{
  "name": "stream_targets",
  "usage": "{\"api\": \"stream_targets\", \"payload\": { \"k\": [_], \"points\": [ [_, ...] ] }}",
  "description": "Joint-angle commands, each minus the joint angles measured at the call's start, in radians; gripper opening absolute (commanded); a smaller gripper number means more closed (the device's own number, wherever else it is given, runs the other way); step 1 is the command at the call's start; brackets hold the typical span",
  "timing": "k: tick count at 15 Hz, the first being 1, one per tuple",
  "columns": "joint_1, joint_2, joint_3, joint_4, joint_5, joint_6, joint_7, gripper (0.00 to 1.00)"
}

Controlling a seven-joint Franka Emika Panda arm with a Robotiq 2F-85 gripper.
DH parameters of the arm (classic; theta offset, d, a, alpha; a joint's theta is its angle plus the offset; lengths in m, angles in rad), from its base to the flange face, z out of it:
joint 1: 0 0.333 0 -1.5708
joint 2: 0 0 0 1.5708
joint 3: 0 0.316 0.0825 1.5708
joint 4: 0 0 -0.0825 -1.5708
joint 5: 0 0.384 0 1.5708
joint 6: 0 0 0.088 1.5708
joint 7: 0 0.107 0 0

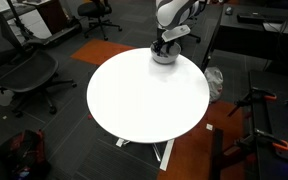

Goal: Remove the marker from the bowl and put it on the table

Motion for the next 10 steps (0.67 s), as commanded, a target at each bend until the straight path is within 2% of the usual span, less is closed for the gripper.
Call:
{"api": "stream_targets", "payload": {
  "k": [1,5,6,8,10],
  "points": [
    [-0.008,0.025,0.001,0.047,0.022,-0.024,0.018,0.34],
    [-0.010,0.029,0.001,0.053,0.022,-0.020,0.018,0.03],
    [-0.008,0.026,-0.001,0.051,0.020,-0.020,0.019,0.00],
    [-0.003,0.007,-0.004,0.037,0.017,-0.019,0.021,0.05],
    [0.006,-0.024,-0.009,0.016,0.012,-0.015,0.025,0.05]
  ]
}}
